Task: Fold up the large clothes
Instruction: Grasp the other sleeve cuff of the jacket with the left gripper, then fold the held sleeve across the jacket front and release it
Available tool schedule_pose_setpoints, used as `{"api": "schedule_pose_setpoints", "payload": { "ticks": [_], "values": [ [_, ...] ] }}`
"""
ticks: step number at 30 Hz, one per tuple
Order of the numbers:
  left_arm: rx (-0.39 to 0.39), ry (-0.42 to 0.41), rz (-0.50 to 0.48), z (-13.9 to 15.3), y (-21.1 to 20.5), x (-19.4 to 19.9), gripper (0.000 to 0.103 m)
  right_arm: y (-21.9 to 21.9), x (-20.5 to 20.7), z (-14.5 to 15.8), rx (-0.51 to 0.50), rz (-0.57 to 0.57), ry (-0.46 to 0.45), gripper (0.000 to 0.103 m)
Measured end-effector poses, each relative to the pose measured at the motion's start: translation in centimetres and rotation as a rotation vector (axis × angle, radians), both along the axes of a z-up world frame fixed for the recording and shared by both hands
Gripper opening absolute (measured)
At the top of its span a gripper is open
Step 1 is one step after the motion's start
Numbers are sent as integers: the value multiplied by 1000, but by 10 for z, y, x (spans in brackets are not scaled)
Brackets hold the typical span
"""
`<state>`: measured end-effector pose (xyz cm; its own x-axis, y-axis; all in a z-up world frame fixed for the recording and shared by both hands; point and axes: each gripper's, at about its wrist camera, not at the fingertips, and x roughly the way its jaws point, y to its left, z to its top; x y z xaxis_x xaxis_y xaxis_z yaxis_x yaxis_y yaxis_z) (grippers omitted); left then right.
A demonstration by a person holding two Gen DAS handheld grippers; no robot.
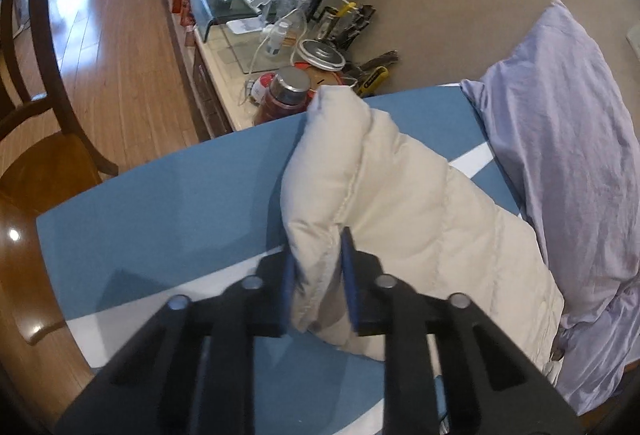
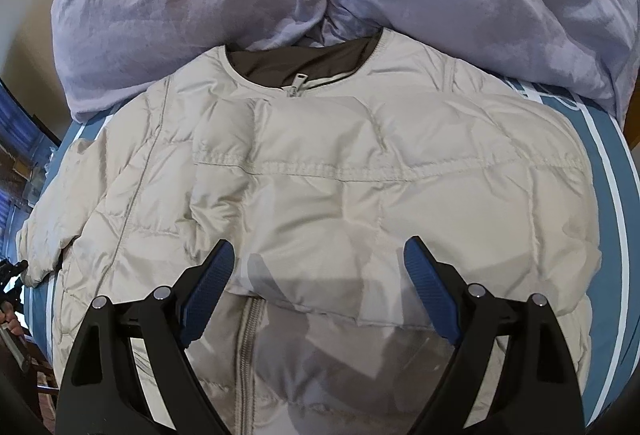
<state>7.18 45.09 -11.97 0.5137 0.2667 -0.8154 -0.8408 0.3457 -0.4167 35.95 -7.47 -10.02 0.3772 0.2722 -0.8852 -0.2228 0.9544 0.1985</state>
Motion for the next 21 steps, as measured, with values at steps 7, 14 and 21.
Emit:
{"api": "schedule_pose_setpoints", "payload": {
  "ticks": [7, 14, 21],
  "values": [
    [44, -125, -38, 36, -12, 7, 13, -18, -2, 6, 10, -29, -20, 88],
    [109, -292, -199, 97, -50, 32, 13, -35, -8, 9, 31, -57, -31, 88],
    [133, -412, -415, 154, -104, 87, 13, -57, -14, 11, 31, -89, -40, 88]
  ]
}}
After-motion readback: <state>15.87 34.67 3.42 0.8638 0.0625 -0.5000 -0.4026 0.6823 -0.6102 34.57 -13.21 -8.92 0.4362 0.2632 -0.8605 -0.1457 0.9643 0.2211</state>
